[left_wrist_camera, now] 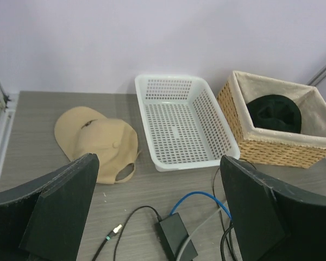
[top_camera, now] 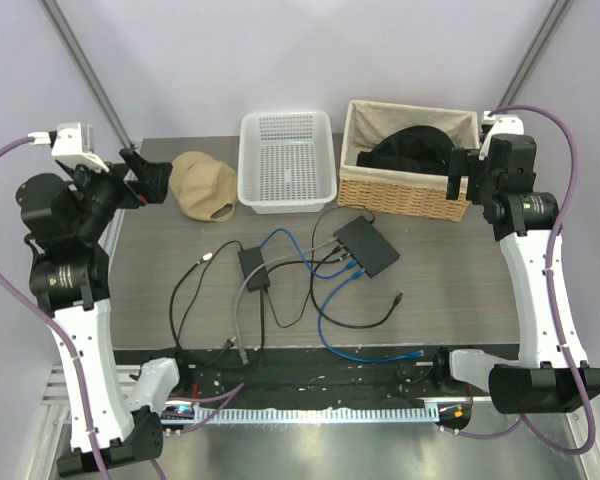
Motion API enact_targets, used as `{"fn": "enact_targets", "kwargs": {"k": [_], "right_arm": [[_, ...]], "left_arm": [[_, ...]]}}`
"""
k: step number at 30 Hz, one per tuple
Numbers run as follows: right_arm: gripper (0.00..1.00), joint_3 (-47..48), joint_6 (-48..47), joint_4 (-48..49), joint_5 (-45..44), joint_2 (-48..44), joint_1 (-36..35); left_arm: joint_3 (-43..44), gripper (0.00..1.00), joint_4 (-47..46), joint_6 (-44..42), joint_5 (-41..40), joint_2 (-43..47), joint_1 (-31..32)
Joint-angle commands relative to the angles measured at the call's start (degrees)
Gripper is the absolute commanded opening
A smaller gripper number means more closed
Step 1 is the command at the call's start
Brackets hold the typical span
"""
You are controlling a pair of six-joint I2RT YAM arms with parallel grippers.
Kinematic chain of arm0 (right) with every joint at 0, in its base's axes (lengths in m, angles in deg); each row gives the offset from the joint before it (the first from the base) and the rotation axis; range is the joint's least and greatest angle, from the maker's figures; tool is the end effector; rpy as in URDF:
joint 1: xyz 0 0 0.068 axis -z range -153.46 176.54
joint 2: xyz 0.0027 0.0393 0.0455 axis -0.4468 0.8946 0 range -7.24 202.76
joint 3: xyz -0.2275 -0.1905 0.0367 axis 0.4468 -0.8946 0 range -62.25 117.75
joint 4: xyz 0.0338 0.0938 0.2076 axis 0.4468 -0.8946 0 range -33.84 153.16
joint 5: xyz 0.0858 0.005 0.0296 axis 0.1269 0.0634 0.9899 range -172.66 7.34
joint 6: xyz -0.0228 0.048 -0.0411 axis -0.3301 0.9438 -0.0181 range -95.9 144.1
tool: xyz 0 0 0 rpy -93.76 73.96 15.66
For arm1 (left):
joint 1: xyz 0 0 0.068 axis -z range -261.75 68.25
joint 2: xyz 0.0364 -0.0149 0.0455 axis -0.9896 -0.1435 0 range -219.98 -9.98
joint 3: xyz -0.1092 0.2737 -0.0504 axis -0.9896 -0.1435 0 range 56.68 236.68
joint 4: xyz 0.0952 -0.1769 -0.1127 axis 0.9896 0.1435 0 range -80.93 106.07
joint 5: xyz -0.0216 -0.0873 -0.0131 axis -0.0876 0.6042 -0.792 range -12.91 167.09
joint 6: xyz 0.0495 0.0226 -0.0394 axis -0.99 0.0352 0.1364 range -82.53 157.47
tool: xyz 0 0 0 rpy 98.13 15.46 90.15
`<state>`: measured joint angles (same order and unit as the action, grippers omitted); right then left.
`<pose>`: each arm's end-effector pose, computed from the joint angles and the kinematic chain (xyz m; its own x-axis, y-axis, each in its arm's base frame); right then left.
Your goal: Pull the plug from the switch port
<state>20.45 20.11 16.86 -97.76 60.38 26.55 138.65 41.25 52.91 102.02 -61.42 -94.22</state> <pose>0.2053 -0.0139 0.4303 -0.5326 -0.0670 -0.8437 0.1863 0.9631 -0.1942 0.1150 0.0023 0.4966 -0.0845 -0.2659 -0.9603 0.2002 0.9396 -0.2778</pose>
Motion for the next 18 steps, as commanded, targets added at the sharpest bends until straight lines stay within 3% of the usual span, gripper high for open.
{"fn": "enact_targets", "kwargs": {"k": [1,4,6,8,12,15,18], "right_arm": [[1.00,-0.3,-2.5,2.7,1.0,-1.8,0.0],[1.00,-1.7,-11.0,3.2,14.3,-4.2,0.0],[1.00,-2.5,-23.0,-0.8,31.5,-7.6,0.0],[0.99,-3.2,-32.2,-2.7,37.6,-9.7,-1.6],[0.99,-1.4,-32.2,-5.8,37.1,-6.1,-4.0],[0.95,2.4,-30.5,-8.2,35.7,-2.4,-4.6],[0.87,8.1,-27.0,-9.6,33.4,2.9,-6.6]], "left_arm": [[0.0,1.00,0.2,0.6,5.5,0.4,-0.1],[-2.9,1.00,0.3,-10.1,12.1,3.0,0.2],[-6.6,1.00,2.0,-17.1,8.0,4.5,1.3],[-7.5,1.00,3.9,-21.8,5.1,5.0,1.5],[-7.4,1.00,9.8,-23.5,5.4,1.5,2.2],[-9.2,0.99,11.2,-22.3,-5.2,-4.3,7.4],[-12.8,0.98,7.3,-21.1,-3.4,-7.4,8.7]]}}
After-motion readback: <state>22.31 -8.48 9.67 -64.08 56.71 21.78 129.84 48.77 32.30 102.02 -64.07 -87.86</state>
